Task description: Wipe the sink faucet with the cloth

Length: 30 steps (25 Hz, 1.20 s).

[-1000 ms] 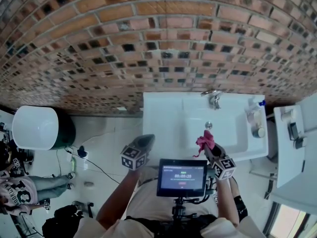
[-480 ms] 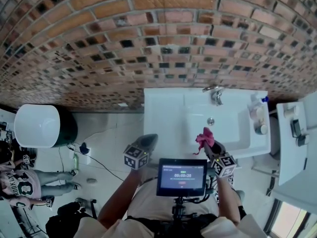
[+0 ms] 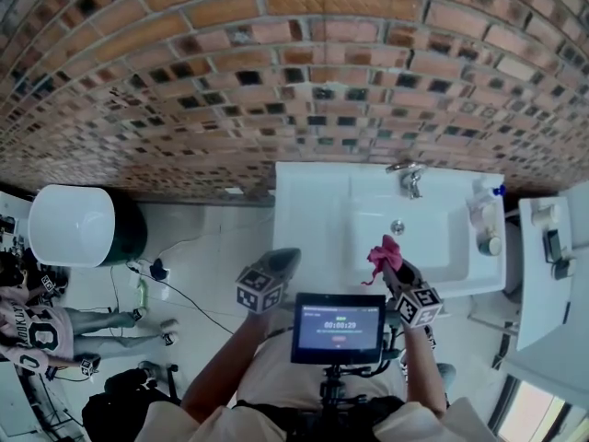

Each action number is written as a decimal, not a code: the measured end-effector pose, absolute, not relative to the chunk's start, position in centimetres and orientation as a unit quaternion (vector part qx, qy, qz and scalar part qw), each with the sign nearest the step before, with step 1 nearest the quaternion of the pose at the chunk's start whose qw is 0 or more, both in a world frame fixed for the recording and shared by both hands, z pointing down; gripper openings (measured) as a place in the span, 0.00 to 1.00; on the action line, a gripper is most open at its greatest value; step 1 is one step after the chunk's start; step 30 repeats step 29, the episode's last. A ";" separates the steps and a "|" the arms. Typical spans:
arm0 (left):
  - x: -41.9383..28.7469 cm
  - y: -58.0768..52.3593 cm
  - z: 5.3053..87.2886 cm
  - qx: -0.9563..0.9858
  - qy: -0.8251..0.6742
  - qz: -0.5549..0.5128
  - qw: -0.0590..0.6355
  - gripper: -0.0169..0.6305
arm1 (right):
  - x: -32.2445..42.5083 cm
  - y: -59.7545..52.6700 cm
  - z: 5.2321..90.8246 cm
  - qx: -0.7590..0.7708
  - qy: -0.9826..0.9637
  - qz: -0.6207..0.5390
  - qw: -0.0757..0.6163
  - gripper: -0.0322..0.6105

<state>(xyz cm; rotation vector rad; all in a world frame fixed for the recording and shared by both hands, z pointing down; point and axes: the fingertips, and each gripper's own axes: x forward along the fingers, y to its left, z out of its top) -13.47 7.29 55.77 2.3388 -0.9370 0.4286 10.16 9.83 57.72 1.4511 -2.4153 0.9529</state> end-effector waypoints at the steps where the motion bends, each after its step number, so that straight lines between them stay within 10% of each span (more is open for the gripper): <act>1: -13.6 7.3 55.8 0.875 -0.353 0.160 0.290 0.01 | 9.9 9.6 57.7 0.484 -0.811 0.318 0.084 0.22; 30: -12.9 6.8 56.4 0.877 -0.343 0.170 0.289 0.01 | 10.3 8.6 55.4 0.499 -0.821 0.267 0.074 0.21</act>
